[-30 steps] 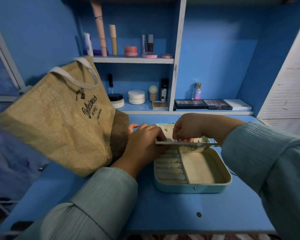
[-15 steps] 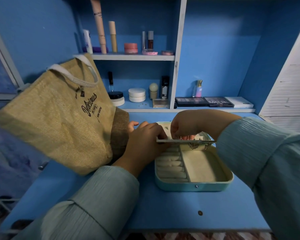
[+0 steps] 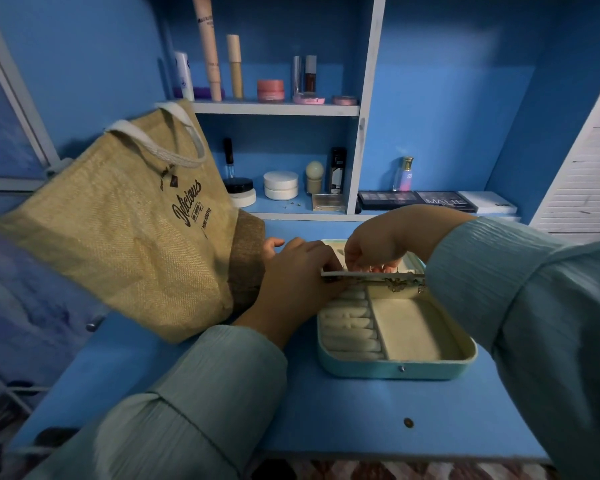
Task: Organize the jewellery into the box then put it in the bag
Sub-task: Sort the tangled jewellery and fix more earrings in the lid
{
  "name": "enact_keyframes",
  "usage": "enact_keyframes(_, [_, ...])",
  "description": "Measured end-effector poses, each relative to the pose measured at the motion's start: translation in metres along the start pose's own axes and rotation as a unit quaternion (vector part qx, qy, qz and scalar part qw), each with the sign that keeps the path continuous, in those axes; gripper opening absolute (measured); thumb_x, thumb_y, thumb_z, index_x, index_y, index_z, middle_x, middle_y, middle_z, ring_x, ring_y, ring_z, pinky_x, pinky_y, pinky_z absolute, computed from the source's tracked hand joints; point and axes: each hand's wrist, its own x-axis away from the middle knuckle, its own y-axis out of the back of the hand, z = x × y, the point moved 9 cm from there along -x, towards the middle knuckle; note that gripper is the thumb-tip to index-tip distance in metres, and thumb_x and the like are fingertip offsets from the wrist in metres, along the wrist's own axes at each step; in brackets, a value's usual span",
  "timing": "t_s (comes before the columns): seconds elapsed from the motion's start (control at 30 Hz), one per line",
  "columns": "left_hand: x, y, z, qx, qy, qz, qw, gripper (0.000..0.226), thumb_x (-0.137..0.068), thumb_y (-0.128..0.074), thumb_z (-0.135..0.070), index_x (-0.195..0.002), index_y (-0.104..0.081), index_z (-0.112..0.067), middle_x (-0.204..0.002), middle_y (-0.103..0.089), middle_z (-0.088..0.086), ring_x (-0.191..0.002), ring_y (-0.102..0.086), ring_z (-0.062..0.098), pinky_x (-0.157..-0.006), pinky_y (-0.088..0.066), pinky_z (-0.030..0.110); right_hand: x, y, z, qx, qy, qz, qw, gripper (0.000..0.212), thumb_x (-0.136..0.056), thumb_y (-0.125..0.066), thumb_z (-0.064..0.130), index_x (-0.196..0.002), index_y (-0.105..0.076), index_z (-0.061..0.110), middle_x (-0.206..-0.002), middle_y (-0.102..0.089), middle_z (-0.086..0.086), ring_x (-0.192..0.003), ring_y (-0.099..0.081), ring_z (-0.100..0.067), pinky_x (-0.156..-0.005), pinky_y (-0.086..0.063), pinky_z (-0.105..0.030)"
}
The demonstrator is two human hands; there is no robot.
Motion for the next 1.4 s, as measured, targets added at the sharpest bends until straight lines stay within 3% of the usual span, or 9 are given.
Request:
enact_keyframes(0.17, [0.002, 0.002, 0.001, -0.003, -0.006, -0.025, 1.0, 0.031, -0.083, -0.056, -0.058, -0.068, -0.048, -0.032, -0.067, -0.039, -0.019, -0.083, -0.032, 0.0, -0.094, -0.01, 0.03, -0.004, 0.001, -0.003, 0.017, -0.002, -0.017, 1.0, 0.027, -0.097, -0.043, 0.006, -0.12, -0.058, 0.009, -0.106, -0.06, -0.012, -0.075, -0.052, -0.016, -0.057, -0.042, -0.019])
enact_keyframes(0.33, [0.0, 0.001, 0.002, 0.008, 0.004, -0.027, 1.0, 0.031, -0.083, -0.056, -0.058, -0.067, -0.05, -0.032, -0.073, -0.045, -0.019, -0.085, -0.035, 0.0, -0.095, -0.009, 0.03, 0.003, 0.006, -0.001, 0.059, 0.014, -0.041, 0.997, 0.03, -0.097, -0.045, 0.011, -0.125, -0.056, 0.015, -0.117, -0.058, -0.005, -0.092, -0.05, -0.015, -0.068, -0.04, -0.021])
enact_keyframes(0.57, [0.0, -0.002, 0.005, 0.003, 0.011, -0.016, 1.0, 0.031, -0.082, -0.055, -0.06, -0.068, -0.05, -0.032, -0.07, -0.042, -0.02, -0.084, -0.033, 0.0, -0.097, -0.011, 0.033, -0.005, 0.002, -0.003, 0.031, 0.013, -0.027, 0.999, 0.028, -0.097, -0.045, 0.008, -0.121, -0.059, 0.011, -0.119, -0.061, -0.013, -0.088, -0.051, -0.017, -0.063, -0.041, -0.018])
enact_keyframes(0.73, [0.004, 0.004, 0.003, 0.026, -0.004, -0.046, 0.999, 0.026, -0.081, -0.06, -0.055, -0.069, -0.051, -0.033, -0.073, -0.047, -0.021, -0.084, -0.035, -0.001, -0.097, -0.011, 0.031, -0.002, 0.004, -0.003, 0.015, 0.021, -0.052, 0.998, 0.029, -0.097, -0.045, 0.009, -0.122, -0.059, 0.01, -0.117, -0.062, -0.009, -0.087, -0.053, -0.015, -0.062, -0.04, -0.015])
enact_keyframes(0.9, [0.003, 0.001, 0.003, 0.028, -0.01, -0.034, 0.999, 0.024, -0.083, -0.058, -0.055, -0.075, -0.056, -0.033, -0.079, -0.048, -0.021, -0.086, -0.035, -0.002, -0.098, -0.012, 0.032, 0.0, 0.005, -0.005, -0.024, 0.039, -0.075, 0.996, 0.019, -0.094, -0.049, 0.007, -0.096, -0.065, 0.018, -0.099, -0.062, -0.004, -0.085, -0.057, -0.016, -0.068, -0.045, -0.02])
enact_keyframes(1.03, [0.001, -0.002, 0.005, 0.033, 0.003, -0.024, 0.999, 0.026, -0.081, -0.058, -0.057, -0.076, -0.055, -0.032, -0.079, -0.048, -0.019, -0.087, -0.041, 0.002, -0.093, -0.014, 0.03, 0.012, 0.012, -0.008, -0.08, 0.048, -0.105, 0.99, 0.021, -0.093, -0.048, 0.005, -0.091, -0.064, 0.018, -0.094, -0.065, -0.006, -0.079, -0.059, -0.018, -0.065, -0.047, -0.021])
enact_keyframes(1.2, [-0.001, -0.005, 0.008, 0.038, 0.019, -0.01, 0.999, 0.027, -0.081, -0.057, -0.059, -0.083, -0.06, -0.032, -0.09, -0.053, -0.017, -0.1, -0.048, 0.007, -0.085, -0.014, 0.029, 0.045, 0.03, -0.028, -0.141, 0.057, -0.195, 0.969, 0.017, -0.093, -0.05, 0.014, -0.09, -0.065, 0.022, -0.081, -0.062, 0.006, -0.076, -0.057, -0.01, -0.071, -0.048, -0.023])
enact_keyframes(1.3, [-0.003, -0.006, 0.009, 0.056, 0.036, 0.013, 0.998, 0.024, -0.082, -0.056, -0.059, -0.08, -0.055, -0.035, -0.092, -0.048, -0.019, -0.103, -0.047, 0.007, -0.089, -0.017, 0.031, 0.072, 0.03, -0.038, -0.136, 0.067, -0.228, 0.962, 0.017, -0.094, -0.051, 0.024, -0.088, -0.067, 0.025, -0.086, -0.062, 0.014, -0.079, -0.056, -0.003, -0.071, -0.041, -0.014])
enact_keyframes(1.4, [-0.003, -0.008, 0.007, 0.057, 0.048, 0.042, 0.996, 0.023, -0.084, -0.054, -0.057, -0.08, -0.052, -0.035, -0.092, -0.045, -0.019, -0.103, -0.047, 0.008, -0.092, -0.02, 0.033, 0.095, 0.023, -0.051, -0.15, 0.06, -0.245, 0.956, 0.023, -0.087, -0.059, 0.041, -0.092, -0.07, 0.022, -0.092, -0.065, 0.011, -0.083, -0.057, -0.006, -0.072, -0.043, -0.019])
